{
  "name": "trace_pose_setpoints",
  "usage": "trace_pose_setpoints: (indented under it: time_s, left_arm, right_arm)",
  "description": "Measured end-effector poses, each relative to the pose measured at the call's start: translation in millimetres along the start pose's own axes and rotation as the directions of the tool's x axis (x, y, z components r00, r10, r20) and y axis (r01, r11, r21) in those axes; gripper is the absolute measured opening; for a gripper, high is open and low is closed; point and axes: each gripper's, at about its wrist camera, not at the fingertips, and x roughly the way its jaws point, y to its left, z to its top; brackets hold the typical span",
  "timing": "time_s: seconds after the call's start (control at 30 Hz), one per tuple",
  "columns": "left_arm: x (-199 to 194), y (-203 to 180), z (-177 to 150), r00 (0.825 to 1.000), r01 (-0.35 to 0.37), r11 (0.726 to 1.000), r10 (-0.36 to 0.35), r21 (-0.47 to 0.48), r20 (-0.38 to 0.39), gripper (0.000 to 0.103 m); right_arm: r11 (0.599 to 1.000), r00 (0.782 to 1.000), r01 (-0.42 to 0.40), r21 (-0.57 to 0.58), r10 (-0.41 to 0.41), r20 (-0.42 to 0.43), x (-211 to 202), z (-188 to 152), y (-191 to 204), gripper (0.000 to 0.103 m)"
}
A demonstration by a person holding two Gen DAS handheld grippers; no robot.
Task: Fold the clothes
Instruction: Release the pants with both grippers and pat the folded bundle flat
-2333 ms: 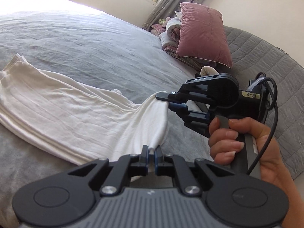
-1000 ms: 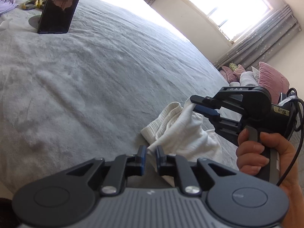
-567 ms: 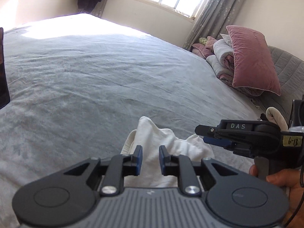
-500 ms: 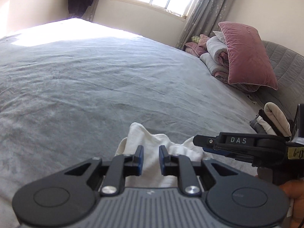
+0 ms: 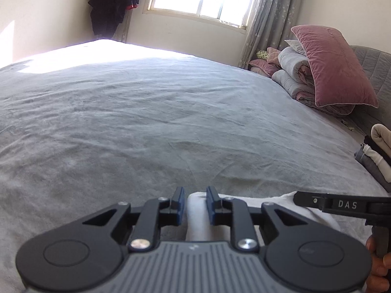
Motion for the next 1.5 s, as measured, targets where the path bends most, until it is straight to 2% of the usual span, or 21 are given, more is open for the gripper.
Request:
trace_pose_setpoints:
  time_s: [0.13, 0.23, 0.33, 0.43, 0.53, 0.63, 0.77, 0.87, 1.0, 1.1, 1.17, 1.23, 1.37, 1.5]
  left_arm:
    - [-28, 14, 5, 0.998, 0.044, 0.999, -0.043, -0.004, 0.044, 0.019]
    - [-48, 18, -1, 0.989, 0.132, 0.99, -0.135, 0.057, 0.053, 0.019]
    - [-64, 19, -10, 0.968, 0.241, 0.963, -0.247, 0.118, 0.041, 0.019]
    - [-67, 12, -21, 0.954, 0.295, 0.936, -0.3, 0.189, -0.003, 0.019]
    - [-63, 9, -33, 0.957, 0.289, 0.921, -0.281, 0.261, -0.068, 0.019]
    - [-63, 19, -36, 0.959, 0.281, 0.916, -0.262, 0.287, -0.104, 0.019]
    - [-65, 33, -32, 0.949, 0.307, 0.915, -0.277, 0.26, -0.147, 0.022]
    - [-67, 34, -31, 0.943, 0.321, 0.908, -0.282, 0.27, -0.174, 0.022]
    - [-76, 33, -26, 0.945, 0.321, 0.904, -0.283, 0.284, -0.166, 0.022]
    - [-84, 35, -20, 0.927, 0.374, 0.897, -0.352, 0.237, -0.131, 0.021]
    - [-87, 32, -18, 0.906, 0.422, 0.878, -0.404, 0.224, -0.124, 0.021]
    - [-87, 23, -21, 0.896, 0.443, 0.86, -0.419, 0.252, -0.147, 0.021]
    - [-77, 8, -32, 0.897, 0.434, 0.834, -0.365, 0.34, -0.249, 0.021]
    - [-76, 9, -43, 0.888, 0.441, 0.806, -0.328, 0.396, -0.322, 0.021]
  right_arm:
    - [1.0, 0.999, -0.026, 0.008, 0.026, 0.042, -29, -6, -3, 0.029]
    - [0.998, 0.996, -0.048, -0.045, 0.051, 0.071, -55, -19, 8, 0.03]
    - [0.992, 0.992, -0.069, -0.102, 0.079, 0.094, -74, -33, 25, 0.032]
    - [0.98, 0.989, -0.093, -0.179, 0.112, 0.1, -86, -48, 47, 0.032]
    - [0.96, 0.989, -0.102, -0.26, 0.125, 0.074, -88, -65, 64, 0.032]
    - [0.949, 0.994, -0.071, -0.306, 0.093, 0.057, -87, -82, 65, 0.032]
    - [0.939, 0.993, -0.056, -0.34, 0.087, 0.078, -106, -98, 55, 0.032]
    - [0.934, 0.995, -0.037, -0.356, 0.067, 0.073, -120, -110, 47, 0.036]
    - [0.941, 0.996, -0.045, -0.336, 0.067, 0.054, -135, -125, 35, 0.036]
    - [0.945, 0.996, -0.031, -0.326, 0.057, 0.069, -141, -126, 35, 0.036]
    - [0.949, 0.994, -0.035, -0.313, 0.064, 0.083, -142, -120, 38, 0.036]
    - [0.956, 0.992, -0.054, -0.29, 0.084, 0.092, -140, -110, 42, 0.037]
    - [0.963, 0.991, -0.087, -0.254, 0.109, 0.075, -128, -100, 49, 0.037]
    - [0.965, 0.996, -0.081, -0.25, 0.091, 0.026, -120, -111, 43, 0.037]
